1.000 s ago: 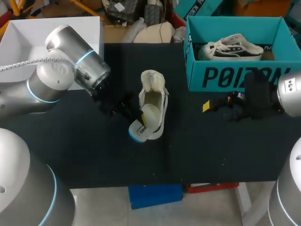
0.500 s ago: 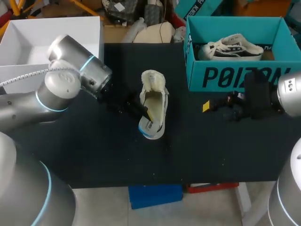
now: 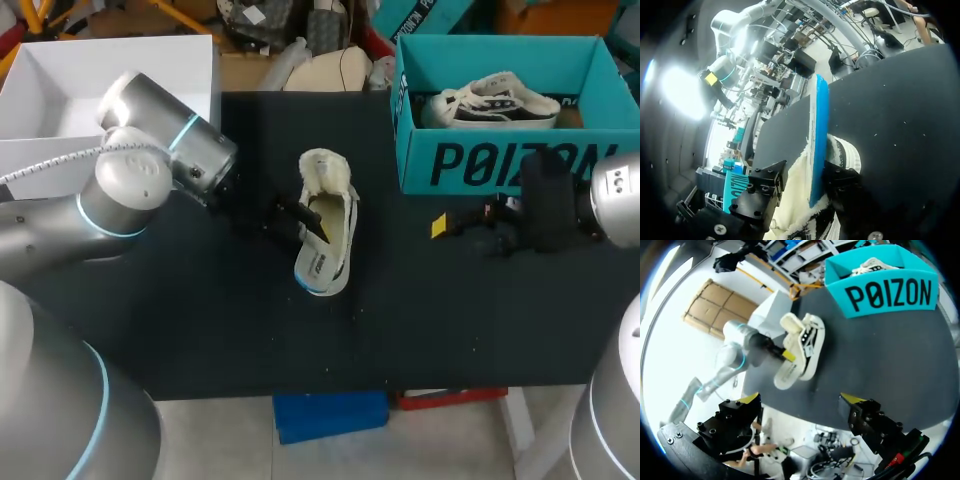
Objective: Take the shoe out of the shoebox, open the shoe tongue, remove and reinsert the insole, then place the shoe into the shoebox
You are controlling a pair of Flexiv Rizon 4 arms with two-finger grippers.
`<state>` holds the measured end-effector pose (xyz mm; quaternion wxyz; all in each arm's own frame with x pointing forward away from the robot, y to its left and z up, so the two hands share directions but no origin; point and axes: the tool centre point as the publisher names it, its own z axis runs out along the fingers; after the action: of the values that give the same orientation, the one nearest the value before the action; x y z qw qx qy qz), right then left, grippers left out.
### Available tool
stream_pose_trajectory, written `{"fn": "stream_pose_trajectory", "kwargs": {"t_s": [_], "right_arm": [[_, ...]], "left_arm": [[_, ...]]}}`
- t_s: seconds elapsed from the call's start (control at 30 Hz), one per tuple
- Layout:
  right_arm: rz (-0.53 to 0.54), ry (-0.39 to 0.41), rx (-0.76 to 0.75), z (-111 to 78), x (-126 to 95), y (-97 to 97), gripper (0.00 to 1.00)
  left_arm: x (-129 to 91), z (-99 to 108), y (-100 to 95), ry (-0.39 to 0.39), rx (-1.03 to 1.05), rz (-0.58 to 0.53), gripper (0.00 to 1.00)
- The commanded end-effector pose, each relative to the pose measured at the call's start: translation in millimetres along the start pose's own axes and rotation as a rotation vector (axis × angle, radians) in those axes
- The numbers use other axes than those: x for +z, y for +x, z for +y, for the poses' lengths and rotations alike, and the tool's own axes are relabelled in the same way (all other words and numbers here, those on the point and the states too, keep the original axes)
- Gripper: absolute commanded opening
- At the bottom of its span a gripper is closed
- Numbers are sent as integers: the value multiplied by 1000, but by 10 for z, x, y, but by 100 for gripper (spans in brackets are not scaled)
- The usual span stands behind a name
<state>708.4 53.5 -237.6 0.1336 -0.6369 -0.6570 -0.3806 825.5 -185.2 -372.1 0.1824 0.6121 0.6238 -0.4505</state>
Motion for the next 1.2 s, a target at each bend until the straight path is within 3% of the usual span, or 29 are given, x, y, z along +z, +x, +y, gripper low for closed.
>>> {"fn": "stream_pose_trajectory", "kwargs": {"t_s": [0.03,0.3,0.53,0.6,0.67,0.7,0.97,1.2], "right_arm": [[-2,1,1,3,4,6,100],[-2,1,1,3,4,6,100],[-2,1,1,3,4,6,100],[-2,1,1,3,4,6,100],[-2,1,1,3,4,6,100],[-2,1,1,3,4,6,100],[-2,1,1,3,4,6,100],[-2,1,1,3,4,6,100]], "left_arm": [[-102,-145,-25,3,2,5,47],[-121,-399,-43,40,13,43,49],[-143,-548,-35,63,16,61,42],[-148,-578,-30,79,19,76,36],[-147,-598,-13,91,19,95,16],[-144,-599,-1,96,17,102,0],[-64,-560,50,107,14,109,0],[-84,-371,57,41,-9,69,0]]}}
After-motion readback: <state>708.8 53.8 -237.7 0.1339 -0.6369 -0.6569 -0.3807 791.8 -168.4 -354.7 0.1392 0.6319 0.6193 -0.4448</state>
